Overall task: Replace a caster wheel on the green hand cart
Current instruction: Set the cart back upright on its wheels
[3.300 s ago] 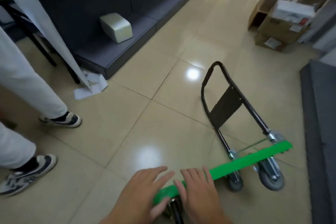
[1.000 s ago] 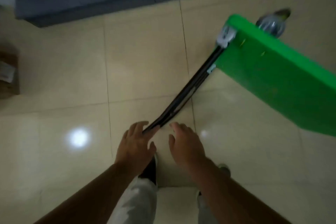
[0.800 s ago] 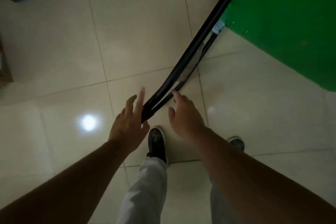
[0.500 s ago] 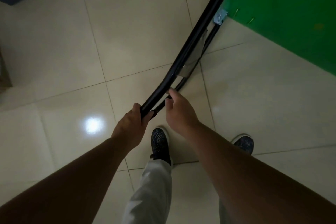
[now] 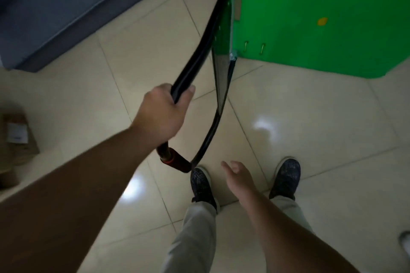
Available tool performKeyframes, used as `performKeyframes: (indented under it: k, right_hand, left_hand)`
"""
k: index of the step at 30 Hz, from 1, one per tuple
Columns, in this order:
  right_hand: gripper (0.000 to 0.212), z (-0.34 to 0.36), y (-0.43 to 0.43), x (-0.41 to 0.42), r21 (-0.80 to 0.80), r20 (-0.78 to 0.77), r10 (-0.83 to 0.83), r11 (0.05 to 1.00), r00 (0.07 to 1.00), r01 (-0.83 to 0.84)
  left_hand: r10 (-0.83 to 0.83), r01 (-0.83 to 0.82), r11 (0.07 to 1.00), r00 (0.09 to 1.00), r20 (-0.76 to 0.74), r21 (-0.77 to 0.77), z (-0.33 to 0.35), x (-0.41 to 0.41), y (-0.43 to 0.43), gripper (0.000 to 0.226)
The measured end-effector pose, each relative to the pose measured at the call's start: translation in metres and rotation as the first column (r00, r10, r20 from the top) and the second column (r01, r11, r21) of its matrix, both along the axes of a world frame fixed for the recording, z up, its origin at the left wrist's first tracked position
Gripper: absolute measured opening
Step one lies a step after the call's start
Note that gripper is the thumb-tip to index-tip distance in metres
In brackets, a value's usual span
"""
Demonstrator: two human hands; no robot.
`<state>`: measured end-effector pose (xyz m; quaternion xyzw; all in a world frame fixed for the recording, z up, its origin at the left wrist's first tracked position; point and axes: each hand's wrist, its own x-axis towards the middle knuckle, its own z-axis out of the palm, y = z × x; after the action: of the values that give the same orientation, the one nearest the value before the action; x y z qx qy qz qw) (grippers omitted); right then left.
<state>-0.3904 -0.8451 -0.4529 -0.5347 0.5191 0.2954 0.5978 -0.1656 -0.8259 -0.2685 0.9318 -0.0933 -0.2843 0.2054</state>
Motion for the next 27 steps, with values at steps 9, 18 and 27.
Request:
performKeyframes:
  k: [9, 18, 27]
  right_hand:
    - [0.065, -0.027, 0.047, 0.019, 0.495, -0.412, -0.724, 0.332, 0.553, 0.803]
    - [0.044, 0.029, 0.001, -0.027, 0.224, -0.392, -0.811, 0.374, 0.435, 0.900]
    - [0.041, 0.159, -0.141, -0.062, 0.197, -0.302, -0.902, 0.258, 0.309, 0.946]
  left_hand:
    - [0.191, -0.196, 0.978, 0.978, -0.084, -0.067, 0.031, -0.031, -0.042, 0.039]
    - [0.235, -0.320, 0.891, 0.932, -0.275, -0.324, 0.075, -0.038, -0.105, 0.031]
    - [0.307, -0.504, 0.806, 0.805, -0.508, -0.311, 0.143, 0.006, -0.203, 0.029]
